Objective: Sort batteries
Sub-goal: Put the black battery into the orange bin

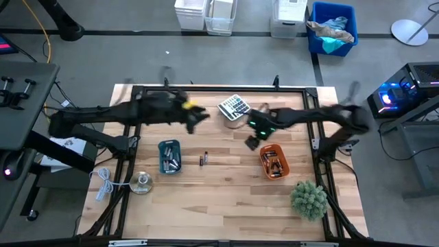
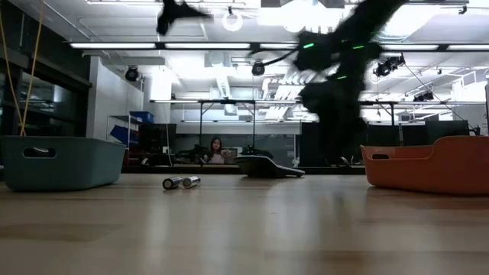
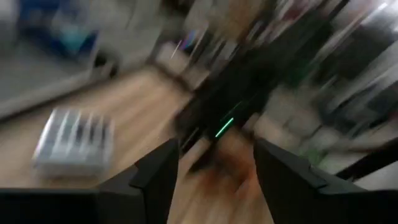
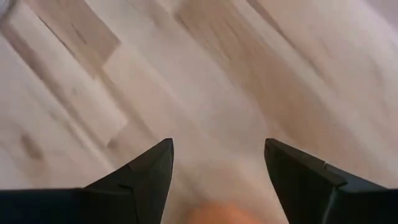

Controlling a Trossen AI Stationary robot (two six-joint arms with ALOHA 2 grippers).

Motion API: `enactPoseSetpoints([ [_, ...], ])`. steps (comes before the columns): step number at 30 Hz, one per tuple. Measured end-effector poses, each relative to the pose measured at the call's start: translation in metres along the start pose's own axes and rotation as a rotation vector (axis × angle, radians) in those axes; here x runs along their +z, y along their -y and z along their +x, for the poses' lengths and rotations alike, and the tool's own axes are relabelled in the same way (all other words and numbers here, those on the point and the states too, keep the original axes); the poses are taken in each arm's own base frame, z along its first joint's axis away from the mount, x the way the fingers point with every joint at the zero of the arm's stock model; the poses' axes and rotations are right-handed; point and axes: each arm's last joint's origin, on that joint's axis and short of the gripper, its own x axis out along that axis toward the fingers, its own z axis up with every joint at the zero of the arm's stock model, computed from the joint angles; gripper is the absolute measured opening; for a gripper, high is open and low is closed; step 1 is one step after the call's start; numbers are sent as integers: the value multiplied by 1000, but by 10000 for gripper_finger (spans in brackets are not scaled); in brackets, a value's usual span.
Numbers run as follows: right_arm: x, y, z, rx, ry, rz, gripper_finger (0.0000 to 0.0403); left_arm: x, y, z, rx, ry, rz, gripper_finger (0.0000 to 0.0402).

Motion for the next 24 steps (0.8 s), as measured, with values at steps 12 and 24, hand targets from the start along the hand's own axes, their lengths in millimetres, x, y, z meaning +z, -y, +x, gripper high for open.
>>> enactPoseSetpoints([
  [12, -93, 28, -45, 118, 259, 361, 248, -140, -20, 127, 444, -936, -208, 166],
  [24, -95, 31, -47, 95, 290, 286, 248, -183, 1, 121, 729, -850, -309, 145],
])
